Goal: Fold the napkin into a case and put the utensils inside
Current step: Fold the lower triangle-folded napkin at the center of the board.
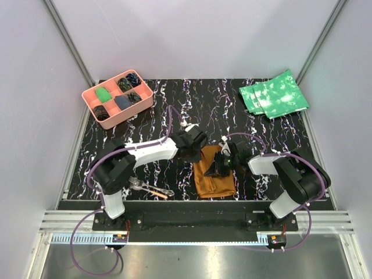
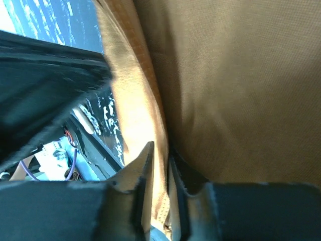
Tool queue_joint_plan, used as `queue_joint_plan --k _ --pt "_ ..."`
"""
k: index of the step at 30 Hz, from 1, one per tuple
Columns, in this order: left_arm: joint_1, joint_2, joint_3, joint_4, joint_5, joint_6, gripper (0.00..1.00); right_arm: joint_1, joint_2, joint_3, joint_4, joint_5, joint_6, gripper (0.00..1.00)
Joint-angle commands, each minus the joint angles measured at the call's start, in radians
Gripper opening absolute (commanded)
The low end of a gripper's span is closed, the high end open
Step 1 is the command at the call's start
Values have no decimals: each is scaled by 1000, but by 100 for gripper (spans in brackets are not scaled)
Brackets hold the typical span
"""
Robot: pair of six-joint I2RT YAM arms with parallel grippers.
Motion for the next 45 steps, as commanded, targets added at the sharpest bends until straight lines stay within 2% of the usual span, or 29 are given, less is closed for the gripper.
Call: queue_joint_plan --k 1,5,8,9,11,13,14,15,18,21,22,25,29,36,45 --pt "-14 37 3 90 48 -31 1 -5 -43 12 -22 10 -2 26" --pt "-22 51 -13 99 43 -39 0 -5 -76 61 -103 38 -42 37" --pt "-26 52 -13 104 46 -39 0 -6 -74 89 -147 56 -70 41" --pt "-26 48 -13 101 43 -40 0 -5 -64 94 -151 55 -74 38" --pt "-26 17 -11 99 30 -34 0 -6 -34 98 -151 49 -80 26" --pt "-25 -29 -1 87 -1 -25 8 -6 -14 94 -140 47 -80 12" --pt "-23 -44 4 75 -13 -14 12 -6 2 91 -134 44 -80 8" --pt "-20 -75 10 49 -39 -10 22 -8 5 91 -126 46 -80 5" --pt "18 -122 10 1 -52 -2 30 -9 2 83 -123 53 -77 0" --pt "87 -156 -22 -19 -58 1 26 -14 -7 78 -123 56 -74 0" --pt "108 -156 -40 -21 -53 3 17 -14 -9 77 -123 58 -74 0" --pt "191 -129 -36 -19 -32 26 6 -16 -7 77 -118 53 -74 0" --pt "211 -46 26 -25 -21 55 0 -16 -14 75 -117 49 -67 1" --pt "211 71 108 -16 2 53 0 -16 -32 71 -115 43 -62 4" --pt "185 103 161 10 -9 47 0 -16 -24 75 -115 38 -64 11"
